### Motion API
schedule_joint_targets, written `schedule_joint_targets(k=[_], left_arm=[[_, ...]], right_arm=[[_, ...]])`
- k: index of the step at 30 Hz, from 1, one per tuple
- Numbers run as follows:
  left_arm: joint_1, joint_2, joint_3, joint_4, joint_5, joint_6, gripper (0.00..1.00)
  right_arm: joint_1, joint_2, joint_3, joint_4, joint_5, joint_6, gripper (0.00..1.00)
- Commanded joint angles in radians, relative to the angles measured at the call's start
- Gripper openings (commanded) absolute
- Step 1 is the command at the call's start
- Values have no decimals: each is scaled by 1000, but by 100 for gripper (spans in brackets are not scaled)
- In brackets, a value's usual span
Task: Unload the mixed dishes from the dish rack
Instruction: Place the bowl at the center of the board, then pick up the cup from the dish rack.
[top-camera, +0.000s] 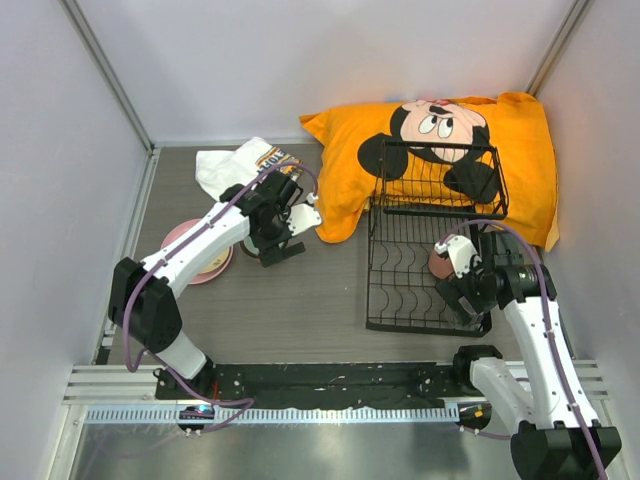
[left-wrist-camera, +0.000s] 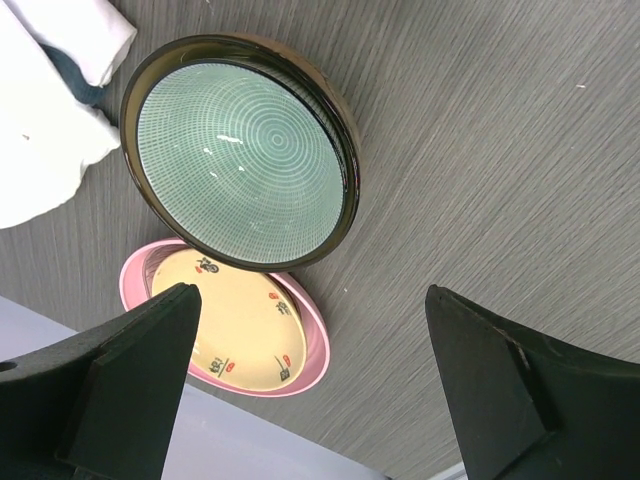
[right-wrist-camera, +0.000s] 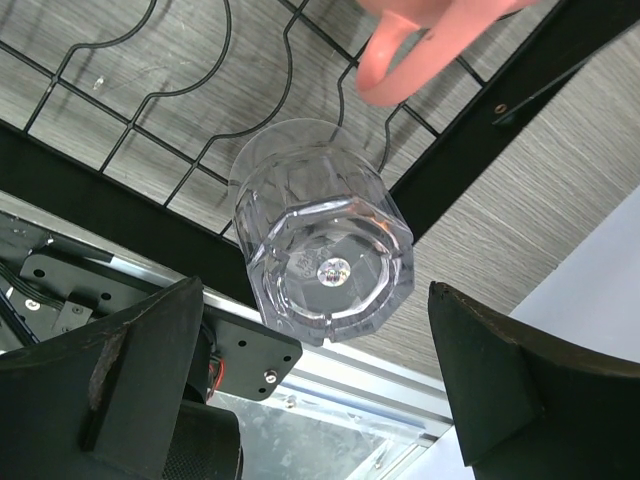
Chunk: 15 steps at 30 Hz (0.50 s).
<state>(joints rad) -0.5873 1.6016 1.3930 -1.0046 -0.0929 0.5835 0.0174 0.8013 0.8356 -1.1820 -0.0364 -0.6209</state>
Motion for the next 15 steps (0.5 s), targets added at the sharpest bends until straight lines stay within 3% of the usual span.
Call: schedule_joint_targets(k=[1,15], left_arm=[[4,-35,3,3,18,-2,100],[4,-9,4,14,22,-1,100]], right_arm=[[-4,27,11,28,-11,-31,98],[-4,124,8,71,-11,-129,97]])
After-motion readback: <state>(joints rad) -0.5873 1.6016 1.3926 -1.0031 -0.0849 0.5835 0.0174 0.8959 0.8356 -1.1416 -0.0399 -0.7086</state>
